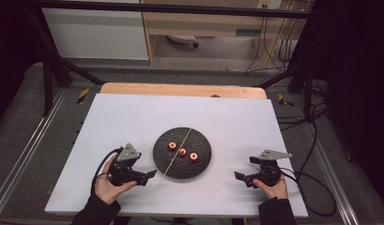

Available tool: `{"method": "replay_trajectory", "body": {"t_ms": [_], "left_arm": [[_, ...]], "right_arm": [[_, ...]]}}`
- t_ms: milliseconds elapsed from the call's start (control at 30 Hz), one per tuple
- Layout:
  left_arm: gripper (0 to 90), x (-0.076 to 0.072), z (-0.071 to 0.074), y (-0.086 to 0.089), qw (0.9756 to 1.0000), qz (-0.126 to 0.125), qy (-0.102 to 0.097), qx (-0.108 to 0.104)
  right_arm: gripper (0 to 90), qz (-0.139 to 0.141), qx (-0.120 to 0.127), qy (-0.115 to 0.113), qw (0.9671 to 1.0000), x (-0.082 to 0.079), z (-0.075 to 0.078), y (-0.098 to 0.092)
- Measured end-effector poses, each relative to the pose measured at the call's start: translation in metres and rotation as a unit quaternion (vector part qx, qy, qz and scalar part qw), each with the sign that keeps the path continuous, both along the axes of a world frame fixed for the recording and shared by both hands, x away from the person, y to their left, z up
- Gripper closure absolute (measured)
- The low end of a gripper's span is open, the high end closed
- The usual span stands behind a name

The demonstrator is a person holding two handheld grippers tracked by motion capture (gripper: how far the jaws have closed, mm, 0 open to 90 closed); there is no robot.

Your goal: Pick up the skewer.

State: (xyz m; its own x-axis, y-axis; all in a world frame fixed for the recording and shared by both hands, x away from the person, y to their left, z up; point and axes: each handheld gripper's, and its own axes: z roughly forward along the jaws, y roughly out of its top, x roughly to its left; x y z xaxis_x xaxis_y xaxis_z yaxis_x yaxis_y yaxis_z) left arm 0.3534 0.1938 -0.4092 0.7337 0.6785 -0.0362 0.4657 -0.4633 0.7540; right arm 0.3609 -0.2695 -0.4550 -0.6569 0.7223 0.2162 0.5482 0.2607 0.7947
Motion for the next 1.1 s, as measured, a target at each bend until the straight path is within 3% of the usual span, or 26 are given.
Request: {"method": "replay_trajectory", "body": {"t_ms": [400, 700, 1100], "left_arm": [[13.6, 0.01, 0.005, -0.027, 0.9996, 0.001, 0.013, 0.025], [17.5, 0.018, 0.005, -0.048, 0.9985, 0.005, 0.037, 0.041], [32.5, 0.027, 0.002, -0.067, 0.9957, 0.022, 0.069, 0.057]], "right_arm": [[0.8, 0.001, -0.002, -0.001, 1.0, 0.0, -0.001, 0.001], [0.8, 0.001, -0.002, 0.0, 1.0, 0.0, 0.0, 0.001], [0.8, 0.002, -0.003, 0.001, 1.0, 0.001, -0.001, 0.001]]}}
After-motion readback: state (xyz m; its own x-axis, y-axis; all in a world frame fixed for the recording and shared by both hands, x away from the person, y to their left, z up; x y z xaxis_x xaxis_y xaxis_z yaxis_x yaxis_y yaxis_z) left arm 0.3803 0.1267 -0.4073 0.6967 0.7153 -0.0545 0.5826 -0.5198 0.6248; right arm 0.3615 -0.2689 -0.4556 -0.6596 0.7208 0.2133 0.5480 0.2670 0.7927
